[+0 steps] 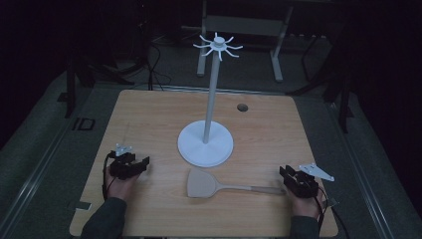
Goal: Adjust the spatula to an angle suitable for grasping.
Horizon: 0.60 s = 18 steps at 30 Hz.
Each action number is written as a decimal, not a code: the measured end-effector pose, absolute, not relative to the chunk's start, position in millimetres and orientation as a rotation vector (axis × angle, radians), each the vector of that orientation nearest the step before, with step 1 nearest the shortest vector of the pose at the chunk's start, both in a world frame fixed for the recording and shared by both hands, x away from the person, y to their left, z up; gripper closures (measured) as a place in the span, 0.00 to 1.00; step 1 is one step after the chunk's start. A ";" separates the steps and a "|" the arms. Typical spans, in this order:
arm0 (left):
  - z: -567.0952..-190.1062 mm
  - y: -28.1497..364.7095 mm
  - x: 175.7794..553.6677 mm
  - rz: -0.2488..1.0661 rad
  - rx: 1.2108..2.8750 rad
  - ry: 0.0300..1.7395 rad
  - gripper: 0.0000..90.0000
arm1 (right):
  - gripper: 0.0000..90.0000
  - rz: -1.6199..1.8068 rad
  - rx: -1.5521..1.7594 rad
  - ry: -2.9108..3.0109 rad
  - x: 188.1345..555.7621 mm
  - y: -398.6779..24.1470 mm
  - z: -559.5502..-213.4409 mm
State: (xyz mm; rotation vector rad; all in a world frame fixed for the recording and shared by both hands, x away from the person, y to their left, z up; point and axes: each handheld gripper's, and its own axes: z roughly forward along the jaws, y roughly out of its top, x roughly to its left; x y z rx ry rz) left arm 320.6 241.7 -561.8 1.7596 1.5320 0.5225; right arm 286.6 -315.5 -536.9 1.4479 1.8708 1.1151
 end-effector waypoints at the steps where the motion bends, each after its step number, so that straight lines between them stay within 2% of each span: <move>1: -561.6 241.8 320.5 0.523 1.757 1.532 0.43 | 0.78 1.112 1.438 1.869 284.8 -313.6 -536.1; 11: -561.0 241.0 320.3 0.524 1.759 1.529 0.43 | 0.74 1.139 1.410 1.931 268.4 -302.3 -532.2; 18: -560.9 240.8 320.0 0.527 1.759 1.530 0.43 | 0.92 1.207 1.364 2.018 257.8 -292.7 -534.9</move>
